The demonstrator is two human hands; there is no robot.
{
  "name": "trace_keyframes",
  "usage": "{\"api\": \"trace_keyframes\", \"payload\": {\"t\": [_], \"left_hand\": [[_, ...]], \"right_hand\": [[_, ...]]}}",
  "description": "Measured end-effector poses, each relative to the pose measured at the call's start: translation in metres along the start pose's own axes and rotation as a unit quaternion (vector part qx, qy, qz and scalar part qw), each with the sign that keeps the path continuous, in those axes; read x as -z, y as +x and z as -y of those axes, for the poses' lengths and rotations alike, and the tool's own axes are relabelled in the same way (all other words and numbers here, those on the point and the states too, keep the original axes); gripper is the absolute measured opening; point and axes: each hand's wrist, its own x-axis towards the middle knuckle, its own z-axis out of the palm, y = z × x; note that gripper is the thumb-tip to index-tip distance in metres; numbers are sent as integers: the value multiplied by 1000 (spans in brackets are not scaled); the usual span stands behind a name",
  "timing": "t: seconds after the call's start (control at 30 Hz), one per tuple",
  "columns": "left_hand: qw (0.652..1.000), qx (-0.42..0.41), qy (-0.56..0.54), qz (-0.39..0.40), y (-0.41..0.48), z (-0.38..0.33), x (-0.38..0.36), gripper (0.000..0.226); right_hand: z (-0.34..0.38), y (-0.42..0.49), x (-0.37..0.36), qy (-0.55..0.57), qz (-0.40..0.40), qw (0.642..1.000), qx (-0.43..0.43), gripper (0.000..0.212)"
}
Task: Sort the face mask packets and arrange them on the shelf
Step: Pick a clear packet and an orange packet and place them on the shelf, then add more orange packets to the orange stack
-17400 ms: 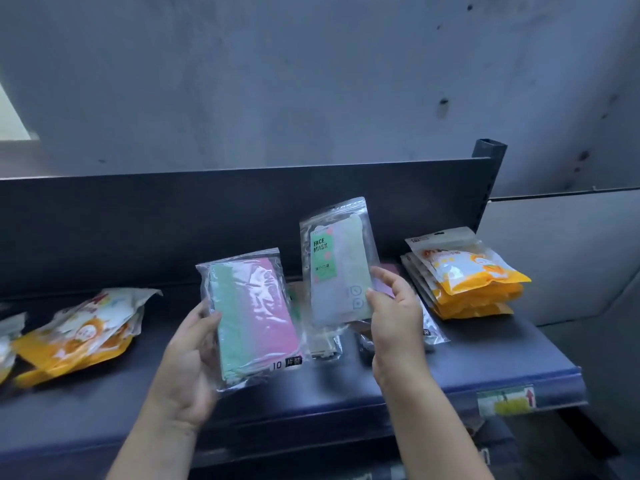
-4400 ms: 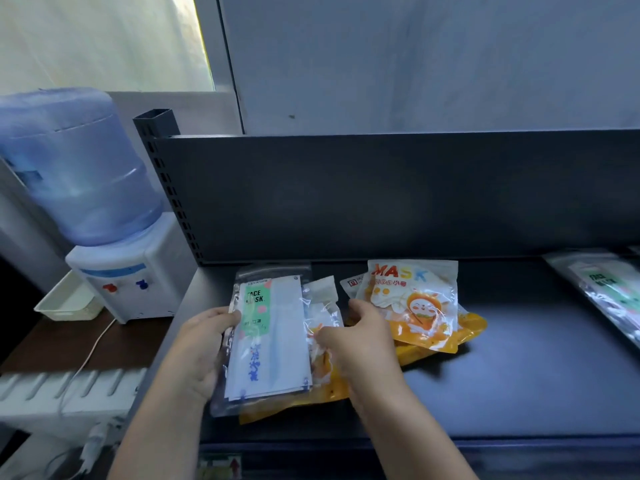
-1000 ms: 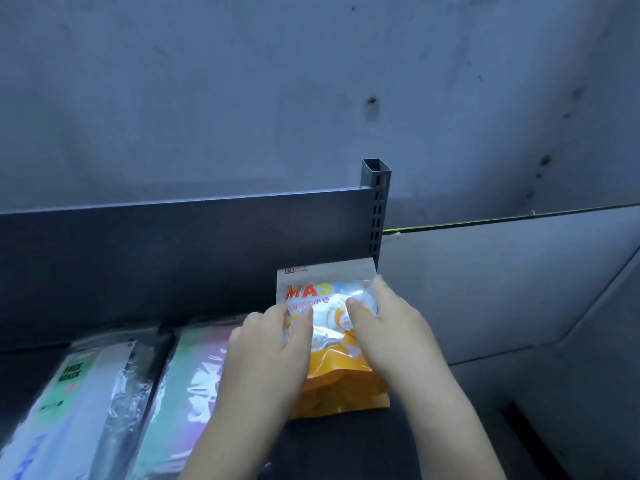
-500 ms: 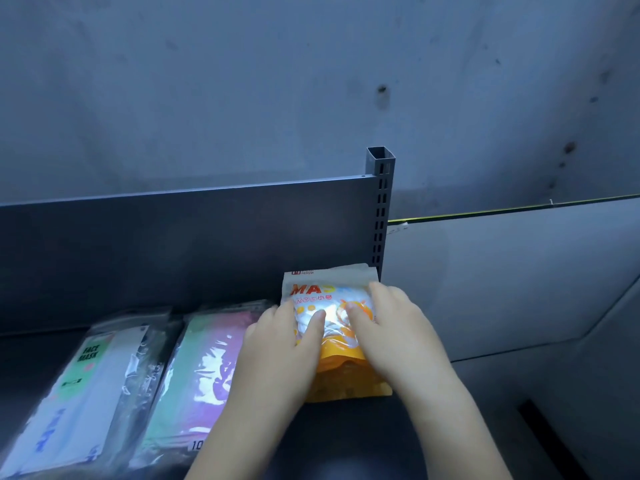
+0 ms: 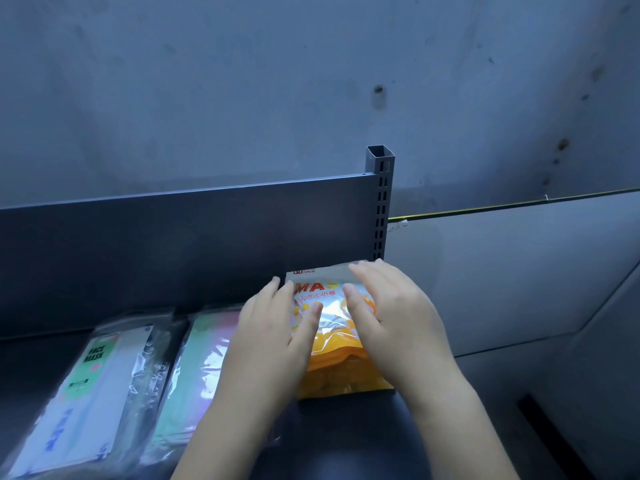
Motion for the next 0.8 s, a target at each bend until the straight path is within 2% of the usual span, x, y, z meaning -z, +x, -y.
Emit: {"api": "trace_keyframes", "payload": {"t": [0.1, 0.27, 0.47, 0.6, 0.73, 0.8], "left_hand": [[1000, -4, 0, -14, -3, 5, 8, 73], [999, -16, 32, -31, -10, 25, 26, 94], [998, 5, 62, -23, -18, 69, 60, 92], [998, 14, 55, -18, -20, 105, 88, 83], [998, -6, 58, -17, -19, 157, 123, 95], [998, -13, 61, -13, -18, 191, 145, 92]], "right_hand": [[15, -2, -6, 5, 15, 1000, 21, 59], [48, -10, -27, 22, 47, 998, 36, 55], [93, -16, -48, 8, 71, 997, 24, 60], [133, -21, -66, -5, 79, 997, 21, 61], [182, -25, -96, -3, 72, 997, 8, 57], [213, -28, -115, 0, 68, 998, -1, 57]]}}
